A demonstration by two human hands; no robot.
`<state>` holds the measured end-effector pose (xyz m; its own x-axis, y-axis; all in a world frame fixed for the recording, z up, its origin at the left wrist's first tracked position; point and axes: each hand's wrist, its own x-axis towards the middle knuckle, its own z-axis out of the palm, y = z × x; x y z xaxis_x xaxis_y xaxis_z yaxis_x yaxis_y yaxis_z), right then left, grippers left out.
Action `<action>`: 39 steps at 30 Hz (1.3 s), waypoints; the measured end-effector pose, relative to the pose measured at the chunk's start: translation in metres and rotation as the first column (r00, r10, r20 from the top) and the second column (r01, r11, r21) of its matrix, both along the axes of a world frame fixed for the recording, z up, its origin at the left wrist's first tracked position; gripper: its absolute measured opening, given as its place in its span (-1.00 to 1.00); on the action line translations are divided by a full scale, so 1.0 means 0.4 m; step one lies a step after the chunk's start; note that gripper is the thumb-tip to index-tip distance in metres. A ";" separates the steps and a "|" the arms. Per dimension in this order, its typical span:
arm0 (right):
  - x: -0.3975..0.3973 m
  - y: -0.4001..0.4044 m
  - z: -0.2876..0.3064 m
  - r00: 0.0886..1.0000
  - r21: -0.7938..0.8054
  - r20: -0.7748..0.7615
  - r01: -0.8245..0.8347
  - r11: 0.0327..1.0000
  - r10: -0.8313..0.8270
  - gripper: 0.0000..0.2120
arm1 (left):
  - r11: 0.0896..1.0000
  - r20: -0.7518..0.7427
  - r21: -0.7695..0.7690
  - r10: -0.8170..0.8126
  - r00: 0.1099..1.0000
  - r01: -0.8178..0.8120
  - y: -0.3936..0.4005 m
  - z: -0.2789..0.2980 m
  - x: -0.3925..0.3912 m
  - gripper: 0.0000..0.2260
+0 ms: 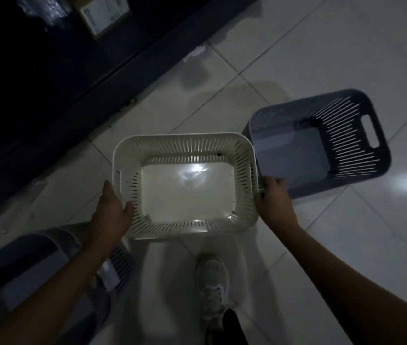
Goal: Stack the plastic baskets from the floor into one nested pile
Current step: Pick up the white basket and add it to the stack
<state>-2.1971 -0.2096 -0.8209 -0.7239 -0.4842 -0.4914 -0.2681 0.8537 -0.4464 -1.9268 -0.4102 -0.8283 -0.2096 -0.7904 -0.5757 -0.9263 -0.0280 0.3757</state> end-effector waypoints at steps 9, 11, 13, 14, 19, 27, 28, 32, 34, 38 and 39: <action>0.049 -0.027 -0.063 0.992 0.038 -0.124 0.023 0.999 -0.018 -0.83 | 0.999 0.042 -0.003 -0.045 0.998 0.046 -0.046 -0.042 0.007 -0.58; 0.037 -0.038 -0.072 0.996 0.040 -0.086 0.031 0.999 -0.027 -0.83 | 0.998 0.024 -0.016 -0.054 0.998 0.054 -0.045 -0.048 0.013 -0.59; 0.024 -0.043 -0.076 0.999 0.024 -0.031 0.026 0.999 -0.025 -0.82 | 0.999 -0.015 -0.021 -0.047 0.999 0.047 -0.044 -0.055 0.021 -0.57; 0.019 -0.042 -0.076 1.000 0.015 -0.009 0.018 1.000 -0.018 -0.81 | 0.999 -0.038 -0.021 -0.037 0.999 0.037 -0.044 -0.055 0.024 -0.56; 0.007 -0.036 -0.028 1.000 -0.023 0.028 0.005 1.000 -0.004 -0.79 | 0.998 -0.187 0.028 0.052 0.981 -0.047 -0.019 -0.023 0.039 -0.53; -0.001 -0.083 0.186 0.990 -0.120 -0.130 -0.073 0.990 0.057 -0.66 | 0.991 -0.318 -0.071 0.082 0.944 -0.110 -0.023 0.145 0.060 -0.64; 0.003 -0.090 0.219 0.984 -0.124 -0.168 -0.084 0.989 0.062 -0.63 | 0.989 -0.333 -0.081 0.087 0.939 -0.121 -0.028 0.173 0.066 -0.65; 0.048 -0.126 0.365 0.964 -0.160 -0.267 -0.058 0.985 0.014 -0.54 | 0.984 -0.402 -0.074 0.120 0.908 -0.163 -0.050 0.311 0.113 -0.64; 0.096 -0.145 0.438 0.954 -0.175 -0.300 -0.074 0.982 0.018 -0.55 | 0.983 -0.458 -0.088 0.103 0.883 -0.161 -0.061 0.385 0.167 -0.64; 0.244 -0.183 0.564 0.952 -0.199 -0.300 -0.121 0.972 0.057 -0.57 | 0.977 -0.524 -0.111 0.096 0.846 -0.180 -0.075 0.528 0.335 -0.62; 0.291 -0.192 0.589 0.950 -0.209 -0.306 -0.136 0.968 0.067 -0.55 | 0.976 -0.526 -0.114 0.097 0.845 -0.183 -0.077 0.561 0.389 -0.62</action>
